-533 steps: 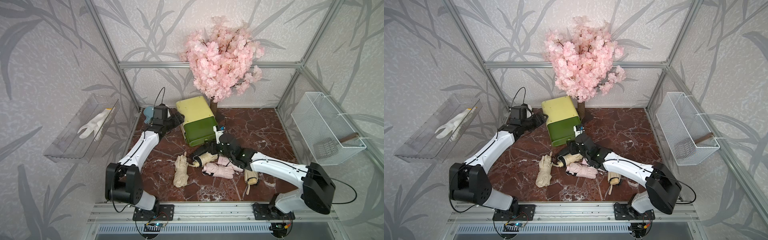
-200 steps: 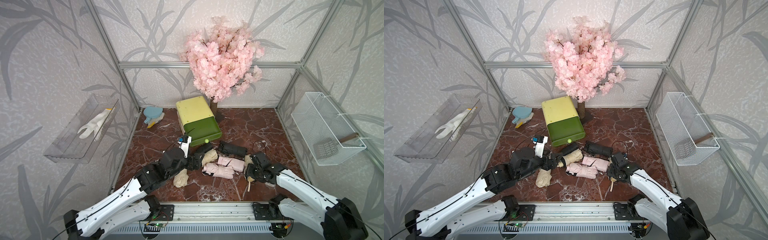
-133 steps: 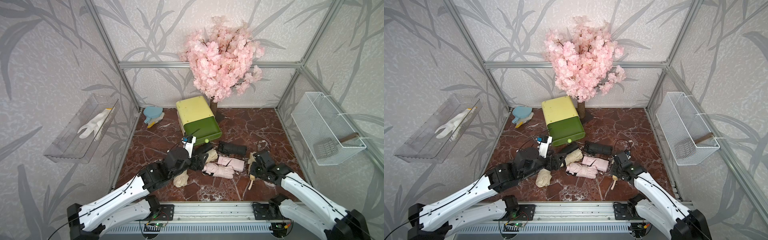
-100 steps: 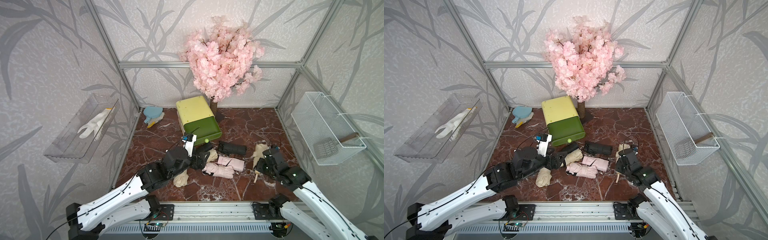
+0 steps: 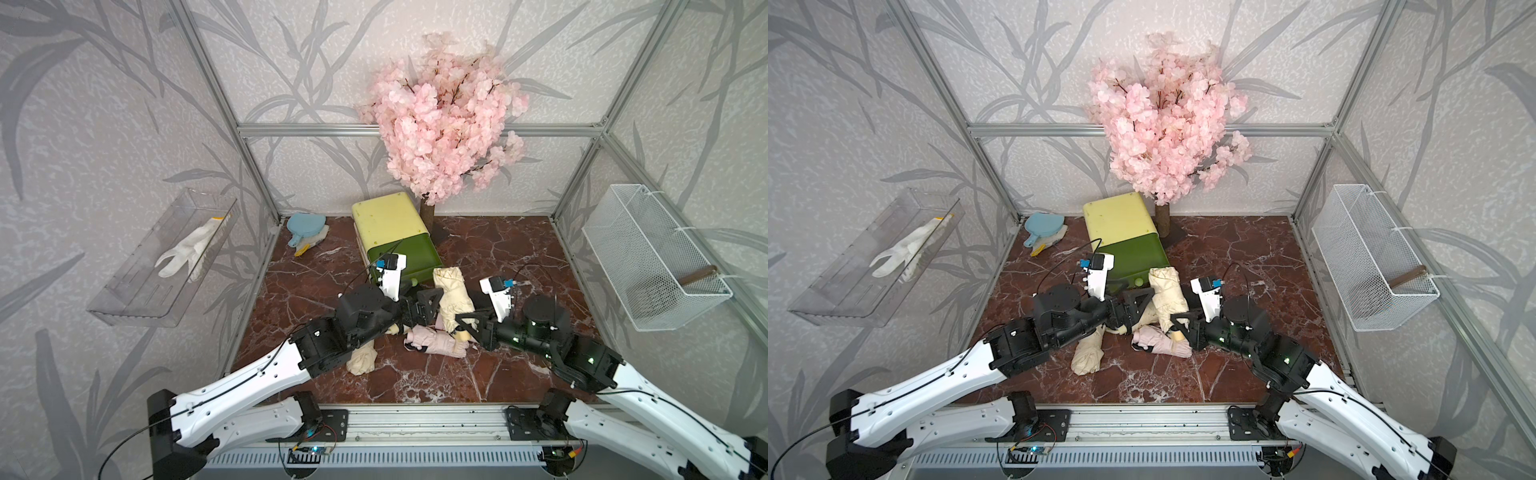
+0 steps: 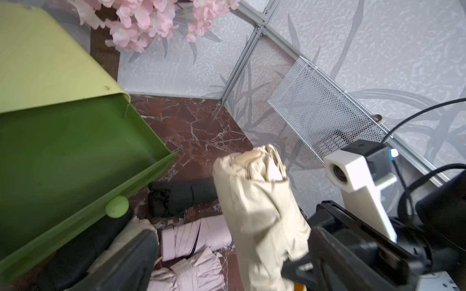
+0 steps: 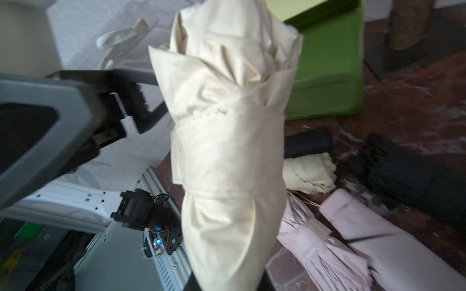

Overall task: Place the umbrella in the drawer by color
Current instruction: Pick up the umbrella from the center of the board.

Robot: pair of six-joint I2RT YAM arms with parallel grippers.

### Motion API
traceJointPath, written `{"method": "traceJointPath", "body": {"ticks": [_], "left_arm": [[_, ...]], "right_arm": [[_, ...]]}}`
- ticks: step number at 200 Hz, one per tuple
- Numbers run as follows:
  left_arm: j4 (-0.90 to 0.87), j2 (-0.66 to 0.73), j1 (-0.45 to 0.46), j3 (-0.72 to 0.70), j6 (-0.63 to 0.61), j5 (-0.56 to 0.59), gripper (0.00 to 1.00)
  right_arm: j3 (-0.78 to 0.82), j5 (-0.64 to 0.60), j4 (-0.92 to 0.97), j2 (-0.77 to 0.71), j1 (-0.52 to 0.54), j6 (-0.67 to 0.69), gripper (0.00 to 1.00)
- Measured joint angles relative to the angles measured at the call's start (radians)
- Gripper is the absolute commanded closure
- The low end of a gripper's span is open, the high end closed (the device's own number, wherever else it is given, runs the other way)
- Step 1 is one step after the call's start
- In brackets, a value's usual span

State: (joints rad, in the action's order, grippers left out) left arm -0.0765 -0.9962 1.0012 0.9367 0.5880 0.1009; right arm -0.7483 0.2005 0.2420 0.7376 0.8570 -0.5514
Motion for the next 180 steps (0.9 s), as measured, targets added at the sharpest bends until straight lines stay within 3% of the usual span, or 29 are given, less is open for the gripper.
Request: {"method": "traceJointPath", "body": {"ticks": [15, 34, 85, 94, 108, 126, 134, 143, 157, 180], "left_arm": [[0.033, -0.017, 0.011, 0.0, 0.008, 0.007, 0.03], [0.079, -0.023, 0.019, -0.003, 0.016, 0.016, 0.15], [0.169, -0.023, 0.027, -0.026, 0.021, 0.016, 0.23], [0.164, -0.035, 0.026, -0.019, 0.014, 0.017, 0.28], [0.148, -0.062, 0.018, -0.003, 0.01, 0.026, 0.46], [0.133, -0.085, 0.016, 0.027, 0.013, 0.027, 0.75], [0.119, -0.087, 0.016, 0.041, 0.005, 0.028, 1.0], [0.093, -0.087, 0.018, 0.064, -0.004, 0.031, 1.0], [0.034, -0.092, 0.026, 0.114, -0.038, 0.053, 1.0], [-0.146, -0.131, 0.001, 0.254, -0.111, 0.085, 1.0]], "right_arm": [[0.002, 0.02, -0.113, 0.034, 0.024, 0.005, 0.96], [0.019, 0.027, -0.217, 0.061, 0.027, 0.0, 0.96], [0.045, 0.05, -0.364, 0.116, 0.035, -0.02, 0.96], [0.045, 0.052, -0.373, 0.13, 0.036, -0.023, 0.96], [0.045, 0.047, -0.38, 0.142, 0.035, -0.026, 0.94], [0.045, 0.032, -0.378, 0.142, 0.031, -0.032, 0.79], [0.043, 0.025, -0.376, 0.137, 0.031, -0.034, 0.7], [0.036, 0.01, -0.362, 0.129, 0.032, -0.034, 0.5], [0.01, -0.02, -0.319, 0.125, 0.035, -0.018, 0.3], [-0.062, -0.105, -0.194, 0.113, 0.039, 0.011, 0.26]]}}
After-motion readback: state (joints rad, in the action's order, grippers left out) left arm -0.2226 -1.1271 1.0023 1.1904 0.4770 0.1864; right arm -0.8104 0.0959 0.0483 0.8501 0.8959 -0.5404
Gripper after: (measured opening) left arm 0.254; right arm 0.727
